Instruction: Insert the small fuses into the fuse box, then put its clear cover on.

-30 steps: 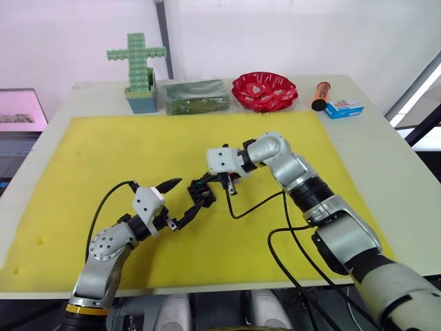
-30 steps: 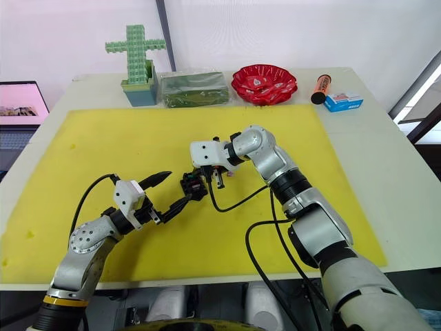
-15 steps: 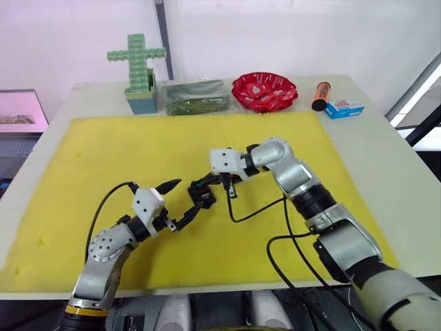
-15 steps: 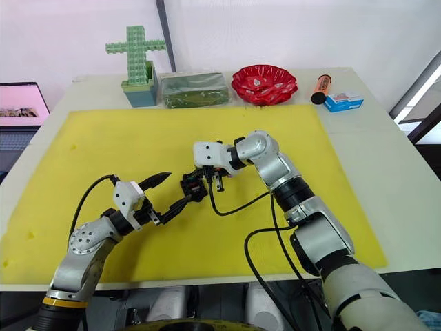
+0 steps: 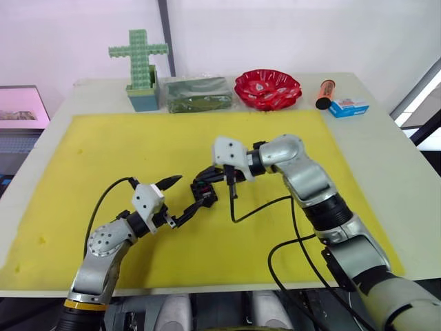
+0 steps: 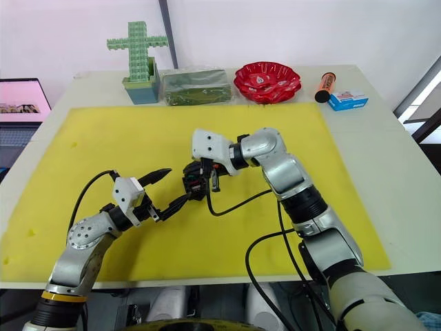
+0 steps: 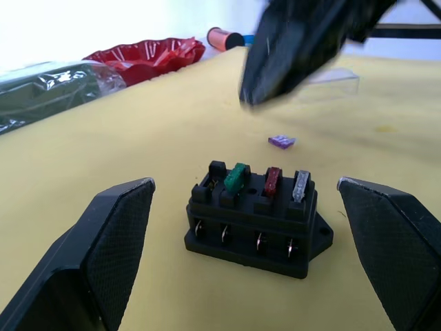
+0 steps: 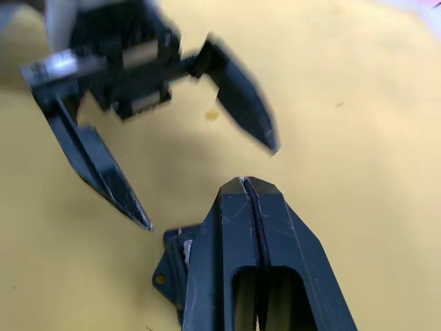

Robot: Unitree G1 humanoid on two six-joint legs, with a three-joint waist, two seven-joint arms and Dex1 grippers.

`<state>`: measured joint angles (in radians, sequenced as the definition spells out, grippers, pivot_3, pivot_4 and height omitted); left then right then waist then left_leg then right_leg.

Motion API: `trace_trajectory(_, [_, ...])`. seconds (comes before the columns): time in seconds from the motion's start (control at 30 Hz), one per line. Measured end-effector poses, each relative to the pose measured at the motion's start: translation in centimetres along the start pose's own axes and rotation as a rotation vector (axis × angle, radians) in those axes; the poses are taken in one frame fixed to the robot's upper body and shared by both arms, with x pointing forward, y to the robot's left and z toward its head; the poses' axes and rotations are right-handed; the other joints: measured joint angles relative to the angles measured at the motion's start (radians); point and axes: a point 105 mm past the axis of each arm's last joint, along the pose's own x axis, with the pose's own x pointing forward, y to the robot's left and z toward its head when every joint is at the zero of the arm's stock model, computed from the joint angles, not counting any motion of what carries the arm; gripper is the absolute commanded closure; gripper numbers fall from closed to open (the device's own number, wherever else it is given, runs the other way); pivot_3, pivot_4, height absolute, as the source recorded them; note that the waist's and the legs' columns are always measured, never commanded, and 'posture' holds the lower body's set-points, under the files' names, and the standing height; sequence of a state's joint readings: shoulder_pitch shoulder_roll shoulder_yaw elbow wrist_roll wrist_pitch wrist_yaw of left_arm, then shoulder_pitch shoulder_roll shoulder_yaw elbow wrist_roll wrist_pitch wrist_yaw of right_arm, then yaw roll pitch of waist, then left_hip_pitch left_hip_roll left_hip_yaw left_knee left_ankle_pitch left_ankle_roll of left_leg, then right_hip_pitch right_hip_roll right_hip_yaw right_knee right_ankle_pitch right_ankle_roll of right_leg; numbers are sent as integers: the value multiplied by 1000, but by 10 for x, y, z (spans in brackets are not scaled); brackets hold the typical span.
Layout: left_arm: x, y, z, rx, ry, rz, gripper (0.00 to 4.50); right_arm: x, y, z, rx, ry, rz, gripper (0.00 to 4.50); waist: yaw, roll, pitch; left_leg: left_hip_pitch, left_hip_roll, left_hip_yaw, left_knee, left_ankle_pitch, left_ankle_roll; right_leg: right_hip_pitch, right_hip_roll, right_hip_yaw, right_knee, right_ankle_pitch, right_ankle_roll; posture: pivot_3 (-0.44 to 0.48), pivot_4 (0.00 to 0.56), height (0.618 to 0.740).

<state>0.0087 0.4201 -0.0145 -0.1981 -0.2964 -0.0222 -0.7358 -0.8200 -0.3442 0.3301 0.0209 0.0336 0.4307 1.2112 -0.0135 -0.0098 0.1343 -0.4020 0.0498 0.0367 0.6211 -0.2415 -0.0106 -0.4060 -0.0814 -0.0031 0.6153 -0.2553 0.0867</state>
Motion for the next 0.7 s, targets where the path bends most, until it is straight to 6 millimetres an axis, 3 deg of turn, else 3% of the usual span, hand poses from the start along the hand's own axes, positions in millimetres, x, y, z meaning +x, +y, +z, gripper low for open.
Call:
trace_trajectory(0.13, [2, 1, 2, 5, 0, -13, 0, -10, -7, 5, 21, -49, -87, 4487, 0, 0, 0, -2, 0, 0, 1, 0, 0, -1, 0, 0, 0, 0, 0, 0, 150, 740])
trace_trajectory(0.33, [-1, 1, 3, 8, 10, -54, 0, -35, -21, 4, 32, -120, -373, 4487, 3, -1, 0, -5, 0, 0, 2, 0, 0, -2, 0, -1, 0, 0, 0, 0, 150, 740])
trace_trajectory(0.57, [-12, 8, 6, 20, 24, -72, 0, -92, -5, -26, 335, -68, -443, 2177, 2, -3, 2, -5, 0, -1, 4, 0, 0, -2, -1, 0, -2, 0, 0, 0, 150, 740])
trace_trajectory(0.7, [-15, 5, 7, 18, 27, -107, 0, -112, 9, -49, 463, -6, -492, 732, 2, -3, 3, -6, 0, -1, 4, 0, 0, -2, -1, 0, -2, 0, 0, 0, 150, 740])
